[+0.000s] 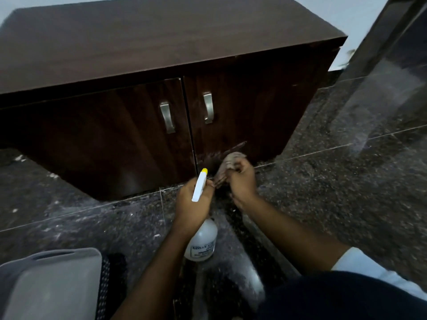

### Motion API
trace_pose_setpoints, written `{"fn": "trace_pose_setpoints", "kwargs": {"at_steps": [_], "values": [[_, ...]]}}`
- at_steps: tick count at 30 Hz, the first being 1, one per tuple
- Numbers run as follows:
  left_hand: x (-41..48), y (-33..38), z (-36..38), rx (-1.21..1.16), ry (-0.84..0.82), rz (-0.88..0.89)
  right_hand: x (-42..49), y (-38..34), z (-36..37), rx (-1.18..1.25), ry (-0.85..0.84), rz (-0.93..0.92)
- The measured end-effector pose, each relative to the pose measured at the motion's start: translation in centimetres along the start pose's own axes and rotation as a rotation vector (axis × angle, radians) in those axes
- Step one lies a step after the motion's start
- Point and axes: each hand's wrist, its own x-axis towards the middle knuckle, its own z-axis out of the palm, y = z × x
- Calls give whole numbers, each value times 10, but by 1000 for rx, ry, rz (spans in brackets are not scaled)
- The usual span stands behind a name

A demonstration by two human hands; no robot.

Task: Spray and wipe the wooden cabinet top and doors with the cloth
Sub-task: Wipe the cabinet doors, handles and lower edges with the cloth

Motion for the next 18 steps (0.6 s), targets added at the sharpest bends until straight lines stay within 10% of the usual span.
{"fn": "trace_pose_setpoints", "kwargs": {"at_steps": [3, 13, 18], "values": [[-1, -8, -12, 4, 33, -23, -20, 5, 26, -60, -187, -29], [-10, -4, -33, -67, 75, -56, 30, -29, -10, 188, 472, -5], [-13, -2, -36, -88, 90, -44, -32, -35, 30, -39, 69, -222]]}}
